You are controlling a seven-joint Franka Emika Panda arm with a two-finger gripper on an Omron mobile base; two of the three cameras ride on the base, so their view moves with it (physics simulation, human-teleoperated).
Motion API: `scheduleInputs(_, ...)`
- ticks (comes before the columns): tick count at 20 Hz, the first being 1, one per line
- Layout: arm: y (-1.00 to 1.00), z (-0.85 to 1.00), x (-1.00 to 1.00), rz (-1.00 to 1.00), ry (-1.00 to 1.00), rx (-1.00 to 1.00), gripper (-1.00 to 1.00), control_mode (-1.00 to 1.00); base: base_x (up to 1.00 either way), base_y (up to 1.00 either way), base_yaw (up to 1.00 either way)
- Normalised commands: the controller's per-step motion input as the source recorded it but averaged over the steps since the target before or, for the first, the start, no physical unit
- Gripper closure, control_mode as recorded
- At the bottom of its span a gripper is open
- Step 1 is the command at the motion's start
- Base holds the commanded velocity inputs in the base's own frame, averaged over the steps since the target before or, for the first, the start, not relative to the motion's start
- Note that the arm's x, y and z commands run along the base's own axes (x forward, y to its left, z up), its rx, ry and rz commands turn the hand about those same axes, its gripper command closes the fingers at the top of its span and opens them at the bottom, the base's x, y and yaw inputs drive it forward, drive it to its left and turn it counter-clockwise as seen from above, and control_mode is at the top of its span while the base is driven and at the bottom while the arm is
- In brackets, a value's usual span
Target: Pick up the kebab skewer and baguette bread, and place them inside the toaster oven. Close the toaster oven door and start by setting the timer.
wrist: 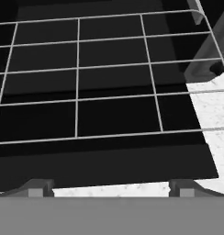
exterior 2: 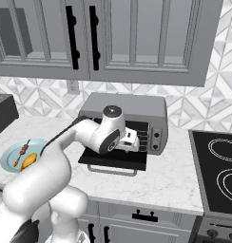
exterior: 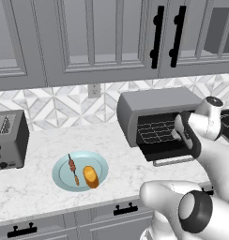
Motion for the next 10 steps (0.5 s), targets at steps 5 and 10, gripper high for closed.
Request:
scheduleInputs(5,0.68,0.42,-0.70,0.00,0.06,0.05,-1.00,-1.00,0.00,0.00,0.00)
scheduleInputs(10,0.91,0.27,-0.63,0.00,0.09,0.04,-1.00,-1.00,0.00,0.00,0.00)
